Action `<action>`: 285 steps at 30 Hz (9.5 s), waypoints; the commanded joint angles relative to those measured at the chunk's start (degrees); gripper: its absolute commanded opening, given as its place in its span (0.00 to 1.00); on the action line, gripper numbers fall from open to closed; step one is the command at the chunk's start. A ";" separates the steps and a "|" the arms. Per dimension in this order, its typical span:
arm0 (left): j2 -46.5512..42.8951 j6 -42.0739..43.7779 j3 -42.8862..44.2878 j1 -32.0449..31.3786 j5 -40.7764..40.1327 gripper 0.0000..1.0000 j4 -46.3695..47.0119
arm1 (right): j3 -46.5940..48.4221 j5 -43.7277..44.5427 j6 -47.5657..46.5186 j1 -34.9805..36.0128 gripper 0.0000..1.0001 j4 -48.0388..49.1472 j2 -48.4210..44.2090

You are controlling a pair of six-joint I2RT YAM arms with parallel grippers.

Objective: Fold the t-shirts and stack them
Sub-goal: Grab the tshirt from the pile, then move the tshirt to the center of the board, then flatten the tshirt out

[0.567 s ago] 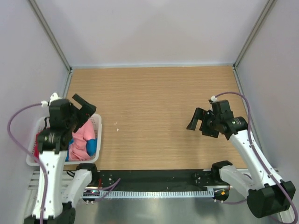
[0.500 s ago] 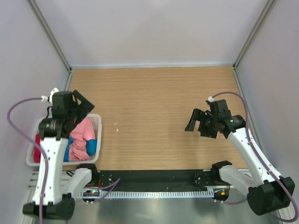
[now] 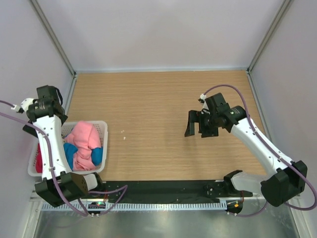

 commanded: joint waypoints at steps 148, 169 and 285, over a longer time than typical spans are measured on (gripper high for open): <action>25.54 0.81 -26.21 -46.56 57.43 0.57 52.69 | -7.07 13.46 33.01 9.96 0.65 32.48 26.95; 8.59 0.81 -17.87 -45.24 54.89 0.00 42.52 | 9.60 22.79 13.51 9.87 0.01 10.17 16.94; 21.75 -4.29 -22.00 -70.64 33.70 0.28 35.48 | -1.97 8.19 1.37 -27.40 0.52 0.49 8.59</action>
